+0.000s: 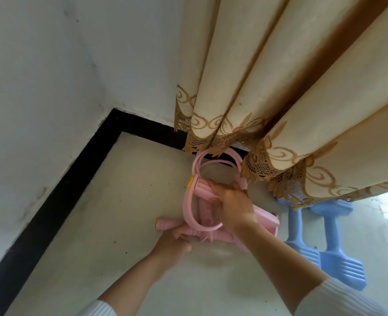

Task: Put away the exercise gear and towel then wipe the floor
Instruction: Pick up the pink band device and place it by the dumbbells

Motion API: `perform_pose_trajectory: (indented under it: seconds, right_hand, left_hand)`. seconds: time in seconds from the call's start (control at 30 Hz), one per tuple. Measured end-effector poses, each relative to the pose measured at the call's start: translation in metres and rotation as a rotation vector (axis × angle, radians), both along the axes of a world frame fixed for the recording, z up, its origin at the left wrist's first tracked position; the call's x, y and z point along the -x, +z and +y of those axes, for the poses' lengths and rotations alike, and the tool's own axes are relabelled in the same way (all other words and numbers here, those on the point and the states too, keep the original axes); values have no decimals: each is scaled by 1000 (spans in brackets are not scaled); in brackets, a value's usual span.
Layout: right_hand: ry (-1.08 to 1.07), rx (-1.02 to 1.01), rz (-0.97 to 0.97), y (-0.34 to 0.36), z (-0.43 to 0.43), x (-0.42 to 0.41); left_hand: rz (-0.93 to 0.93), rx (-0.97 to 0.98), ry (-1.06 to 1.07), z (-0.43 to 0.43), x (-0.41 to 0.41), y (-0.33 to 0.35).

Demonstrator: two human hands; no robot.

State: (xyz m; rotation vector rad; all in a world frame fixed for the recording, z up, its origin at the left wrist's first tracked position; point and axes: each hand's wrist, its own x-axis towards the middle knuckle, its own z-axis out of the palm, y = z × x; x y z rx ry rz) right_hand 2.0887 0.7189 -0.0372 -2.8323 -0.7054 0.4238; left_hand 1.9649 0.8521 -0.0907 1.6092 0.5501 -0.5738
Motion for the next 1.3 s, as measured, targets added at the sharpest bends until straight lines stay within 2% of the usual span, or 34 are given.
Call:
perform_pose_trajectory:
  seconds: [0.07, 0.17, 0.27, 0.43, 0.6, 0.7, 0.77, 0.83, 0.97, 1.3]
  right_hand:
    - [23, -63, -56, -4, -6, 5]
    - [38, -110, -39, -14, -10, 4]
    - [-21, -63, 73, -19, -5, -2]
    - [-8, 33, 135, -11, -4, -1]
    - [-70, 18, 198, 11, -9, 0]
    - [-70, -7, 232, 38, -7, 6]
    - [-51, -31, 249, 64, -3, 12]
    - [-45, -59, 278, 97, 1, 19]
    - [17, -51, 271, 187, 5, 37]
    - [135, -116, 286, 476, 7, 108]
  left_hand:
    - [13, -19, -32, 1, -2, -4]
    - [14, 12, -60, 3, -5, -3]
    - [45, 66, -96, 4, -6, 2]
    - [68, 81, -100, 8, -3, 10]
    - [23, -118, -118, 23, -7, 26]
    - [4, -307, -229, 28, -5, 56]
    - [-18, -469, -224, 31, -2, 80]
    - [-22, -571, -172, 31, 2, 115]
    - [-41, -624, -132, 26, 23, 210]
    - [-97, -766, 39, 7, 112, 515]
